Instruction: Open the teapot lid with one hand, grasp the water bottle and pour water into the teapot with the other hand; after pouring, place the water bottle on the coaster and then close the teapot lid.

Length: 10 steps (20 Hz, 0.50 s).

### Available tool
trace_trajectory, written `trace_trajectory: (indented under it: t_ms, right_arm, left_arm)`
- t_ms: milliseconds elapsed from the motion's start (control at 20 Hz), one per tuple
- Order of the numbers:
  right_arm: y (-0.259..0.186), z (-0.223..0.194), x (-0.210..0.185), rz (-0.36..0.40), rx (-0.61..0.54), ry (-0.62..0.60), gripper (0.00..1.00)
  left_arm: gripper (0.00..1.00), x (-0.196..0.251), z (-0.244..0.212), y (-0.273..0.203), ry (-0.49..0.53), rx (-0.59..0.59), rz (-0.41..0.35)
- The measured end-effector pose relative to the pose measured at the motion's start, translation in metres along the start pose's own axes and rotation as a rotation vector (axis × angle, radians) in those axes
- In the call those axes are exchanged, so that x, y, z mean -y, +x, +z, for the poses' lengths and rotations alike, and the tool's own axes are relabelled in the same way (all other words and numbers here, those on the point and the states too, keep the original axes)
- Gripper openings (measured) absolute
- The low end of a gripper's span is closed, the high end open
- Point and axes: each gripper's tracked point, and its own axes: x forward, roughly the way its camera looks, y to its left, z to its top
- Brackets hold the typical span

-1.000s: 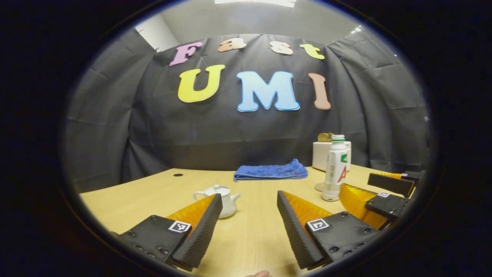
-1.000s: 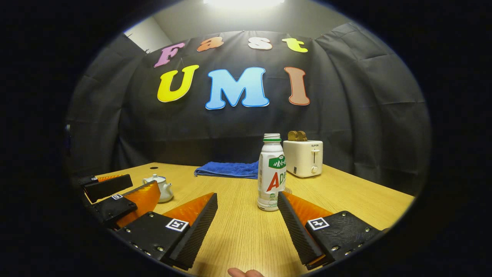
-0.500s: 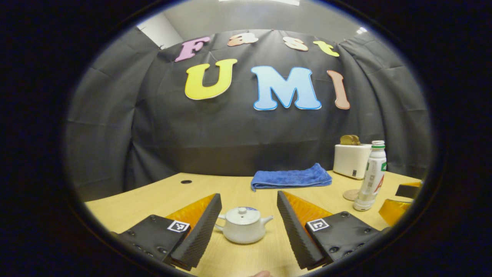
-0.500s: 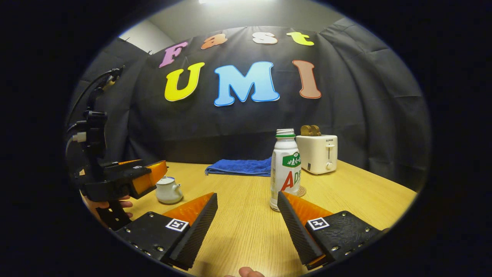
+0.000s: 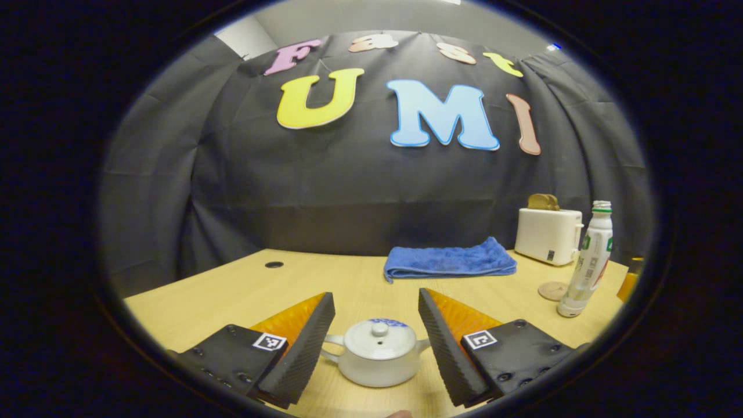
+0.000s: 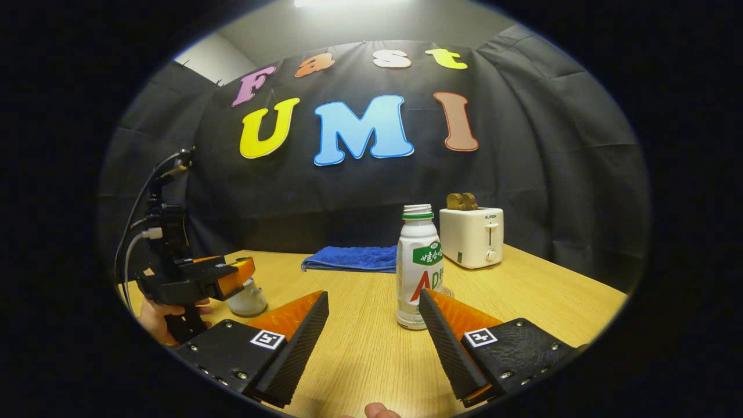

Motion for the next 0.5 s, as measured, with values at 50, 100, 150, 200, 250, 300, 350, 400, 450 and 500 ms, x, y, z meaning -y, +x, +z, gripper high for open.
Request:
trace_trajectory:
  t_ms: [50,100,150,200,250,300,350,400,450,500]
  right_arm:
    - [0.001,0.002,0.002,-0.003,0.002,0.010,0.97]
    - [0.003,0.003,0.004,-0.007,0.004,0.018,0.96]
    - [0.004,0.003,0.006,-0.007,0.003,0.022,0.96]
    - [0.005,0.003,0.009,-0.011,-0.002,0.024,0.96]
    - [0.007,0.001,0.010,-0.012,-0.006,0.029,0.96]
    - [0.008,0.001,0.012,-0.011,-0.011,0.036,0.96]
    - [0.009,-0.001,0.013,-0.009,-0.016,0.045,0.96]
    - [0.010,-0.001,0.014,-0.008,-0.020,0.057,0.96]
    - [0.010,0.002,0.016,-0.010,-0.013,0.075,0.96]
    - [0.008,0.006,0.017,-0.010,0.005,0.095,0.97]
  left_arm:
    - [0.99,0.000,0.006,0.002,0.003,0.014,0.003]
    - [0.99,-0.002,0.007,0.005,0.002,0.025,0.002]
    - [0.99,0.000,0.004,0.005,0.003,0.010,-0.007]
    - [0.97,0.003,0.003,0.006,0.003,0.011,-0.018]
    - [0.94,0.003,0.004,0.008,0.011,0.008,-0.025]
    - [0.82,0.003,0.005,0.009,0.018,0.002,-0.025]
    - [0.72,0.005,0.001,0.011,0.027,-0.012,-0.031]
    - [0.62,0.005,0.001,0.013,0.038,-0.030,-0.030]
    - [0.54,0.005,-0.002,0.013,0.036,-0.043,-0.035]
    - [0.46,0.001,-0.002,0.015,0.030,-0.044,-0.005]
